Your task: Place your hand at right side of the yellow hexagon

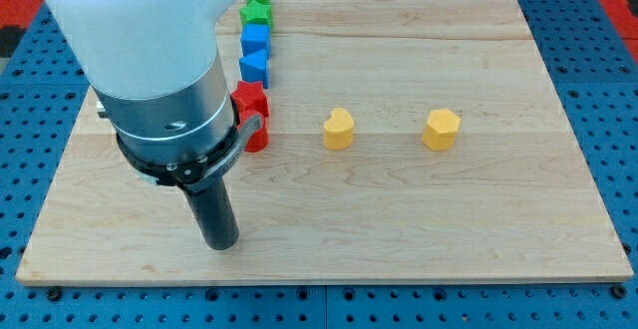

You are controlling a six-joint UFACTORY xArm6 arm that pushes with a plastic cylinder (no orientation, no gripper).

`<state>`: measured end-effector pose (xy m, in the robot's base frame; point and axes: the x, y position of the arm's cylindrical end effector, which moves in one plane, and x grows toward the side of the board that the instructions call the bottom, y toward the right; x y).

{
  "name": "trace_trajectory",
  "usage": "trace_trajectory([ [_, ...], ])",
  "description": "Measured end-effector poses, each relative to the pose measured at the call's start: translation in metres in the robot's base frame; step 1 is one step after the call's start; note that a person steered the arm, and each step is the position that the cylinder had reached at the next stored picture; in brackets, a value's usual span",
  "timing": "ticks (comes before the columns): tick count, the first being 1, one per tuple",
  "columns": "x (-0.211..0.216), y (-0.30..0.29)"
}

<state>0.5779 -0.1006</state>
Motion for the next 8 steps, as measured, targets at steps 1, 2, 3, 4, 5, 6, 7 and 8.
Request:
trace_trajectory([
  [1, -0.008, -0.042],
  [2, -0.032, -0.130],
  [3, -0.101, -0.171],
  [4, -0.130, -0.165],
  [5, -0.053, -0.065],
  [6, -0.015, 0.062],
  [7, -0.021, 0.190],
  [8, -0.043, 0.295],
])
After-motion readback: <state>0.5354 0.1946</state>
